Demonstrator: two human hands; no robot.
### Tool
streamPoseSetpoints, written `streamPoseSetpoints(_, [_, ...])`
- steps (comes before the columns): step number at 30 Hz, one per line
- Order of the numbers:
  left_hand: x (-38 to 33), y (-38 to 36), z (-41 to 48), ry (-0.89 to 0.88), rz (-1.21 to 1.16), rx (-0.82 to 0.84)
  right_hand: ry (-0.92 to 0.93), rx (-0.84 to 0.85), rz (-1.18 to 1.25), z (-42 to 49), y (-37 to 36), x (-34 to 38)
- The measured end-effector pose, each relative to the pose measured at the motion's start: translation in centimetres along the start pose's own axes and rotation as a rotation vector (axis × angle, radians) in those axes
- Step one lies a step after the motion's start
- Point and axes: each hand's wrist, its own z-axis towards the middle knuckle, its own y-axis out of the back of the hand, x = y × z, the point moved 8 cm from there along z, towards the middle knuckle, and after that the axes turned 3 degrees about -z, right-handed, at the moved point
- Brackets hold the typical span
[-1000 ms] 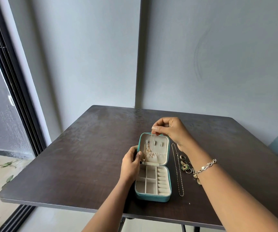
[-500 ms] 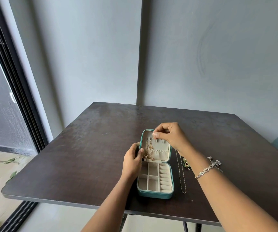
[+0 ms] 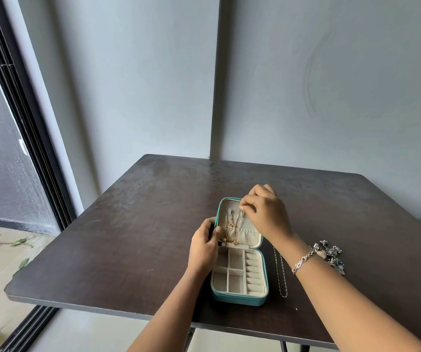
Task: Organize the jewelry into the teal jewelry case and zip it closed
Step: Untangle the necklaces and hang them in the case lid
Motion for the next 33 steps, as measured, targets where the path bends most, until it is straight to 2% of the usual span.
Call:
streamPoseSetpoints(7, [0.1,0.0,0.1,0.001,-0.002,0.001,0.117,-0.007,-0.111,-0.2,0.0,1.0])
streamPoseSetpoints(17, [0.0,0.0,0.1,0.001,-0.012,0.013,0.147,-0.031,-0.127,-0.4,-0.3,0.7])
streamPoseSetpoints(26, [0.1,0.0,0.1,-0.002,-0.019,0.008,0.036,-0.026,-0.068,0.1,0.0,0.4])
streamPoseSetpoints(33, [0.1,0.0,0.1,0.008,-0.042,0.015,-0.053,0.130,0.006,0.3,-1.1,-1.0])
